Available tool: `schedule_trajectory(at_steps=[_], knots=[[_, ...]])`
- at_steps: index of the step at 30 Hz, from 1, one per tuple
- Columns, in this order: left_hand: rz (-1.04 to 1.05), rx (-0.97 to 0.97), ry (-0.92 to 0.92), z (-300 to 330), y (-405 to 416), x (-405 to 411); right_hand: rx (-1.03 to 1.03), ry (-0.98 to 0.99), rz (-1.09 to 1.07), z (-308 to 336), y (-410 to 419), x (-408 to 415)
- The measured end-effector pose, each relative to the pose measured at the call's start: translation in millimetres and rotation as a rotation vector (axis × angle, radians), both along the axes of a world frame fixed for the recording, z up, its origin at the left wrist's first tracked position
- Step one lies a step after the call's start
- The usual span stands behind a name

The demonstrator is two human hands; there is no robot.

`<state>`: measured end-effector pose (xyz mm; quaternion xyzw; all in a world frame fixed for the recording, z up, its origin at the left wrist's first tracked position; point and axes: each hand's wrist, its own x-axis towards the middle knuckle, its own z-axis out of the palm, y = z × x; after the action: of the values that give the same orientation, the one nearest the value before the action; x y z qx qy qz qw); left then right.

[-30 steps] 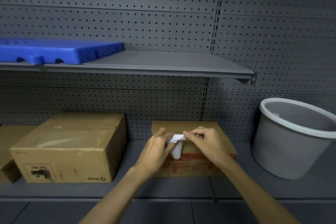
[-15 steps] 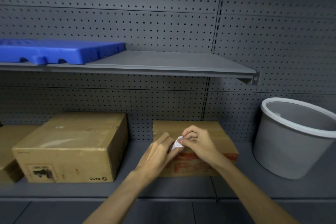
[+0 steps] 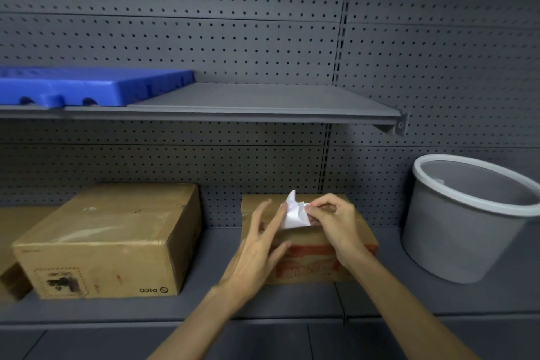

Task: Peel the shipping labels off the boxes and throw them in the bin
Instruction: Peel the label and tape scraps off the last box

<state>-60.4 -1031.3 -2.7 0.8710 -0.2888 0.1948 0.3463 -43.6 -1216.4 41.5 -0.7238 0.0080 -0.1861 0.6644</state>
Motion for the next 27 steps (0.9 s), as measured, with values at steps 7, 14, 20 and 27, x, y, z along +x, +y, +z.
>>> schedule_trajectory(at_steps=[7, 14, 20, 27], knots=[[0.001, 0.041, 0.139, 1, -4, 8, -0.072, 0.048, 0.053, -6, -1, -6], [-0.021, 0.103, 0.168, 3, -9, 14, -0.178, 0.083, 0.221, -16, 3, -11], [0.005, 0.172, 0.092, 9, -7, 19, -0.109, 0.215, 0.407, -9, 2, -15], [0.111, 0.043, 0.125, 4, 10, 32, -0.608, -0.074, 0.080, -4, -13, -18]])
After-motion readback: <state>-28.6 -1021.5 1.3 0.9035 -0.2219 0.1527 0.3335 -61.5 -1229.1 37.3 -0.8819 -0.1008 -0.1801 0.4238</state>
